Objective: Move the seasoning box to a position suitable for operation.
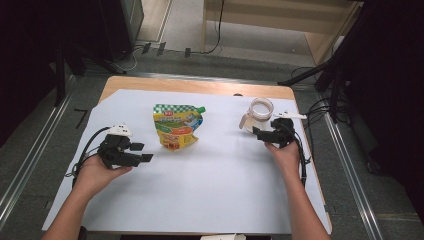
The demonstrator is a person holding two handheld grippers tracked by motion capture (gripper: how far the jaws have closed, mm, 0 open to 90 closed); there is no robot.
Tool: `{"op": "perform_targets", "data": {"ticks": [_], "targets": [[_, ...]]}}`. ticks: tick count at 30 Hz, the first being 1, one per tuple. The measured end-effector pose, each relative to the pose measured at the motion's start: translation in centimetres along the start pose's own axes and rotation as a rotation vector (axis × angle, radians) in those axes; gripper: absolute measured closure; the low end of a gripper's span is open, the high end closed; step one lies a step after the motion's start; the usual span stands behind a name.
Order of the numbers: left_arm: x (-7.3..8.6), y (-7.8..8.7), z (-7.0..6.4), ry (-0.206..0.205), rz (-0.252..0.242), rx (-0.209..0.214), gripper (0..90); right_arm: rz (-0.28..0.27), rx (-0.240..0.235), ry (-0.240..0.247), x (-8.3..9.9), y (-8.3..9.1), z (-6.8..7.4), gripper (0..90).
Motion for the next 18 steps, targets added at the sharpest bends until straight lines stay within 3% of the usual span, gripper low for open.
{"op": "perform_targets", "data": {"ticks": [6,11,16,18], "targets": [[0.1,0.0,0.1,0.000,0.005,-0.006,42.1,-0.034,0.010,-0.028,-0.4,-0.9,-0.3,16.8],[0.3,0.1,0.0,0.001,0.009,-0.010,42.0,-0.037,0.026,-0.011,-0.1,-1.9,-0.6,16.7],[0.4,0.2,0.1,0.005,0.007,-0.022,41.3,-0.053,0.021,-0.040,0.3,-3.1,-0.8,14.0],[0.5,0.3,0.1,0.010,0.005,-0.025,41.1,-0.061,0.026,-0.031,0.3,-3.4,-0.8,13.0]]}}
Point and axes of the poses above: each handheld gripper's, and its own axes: y roughly backward along the jaws, x roughly out of its underside, z roughly to its left, the point moved 1 cm from there along -y, roughly forward along the jaws, and after that the axes turned 2 degrees about -z, right-handed, at the moved point
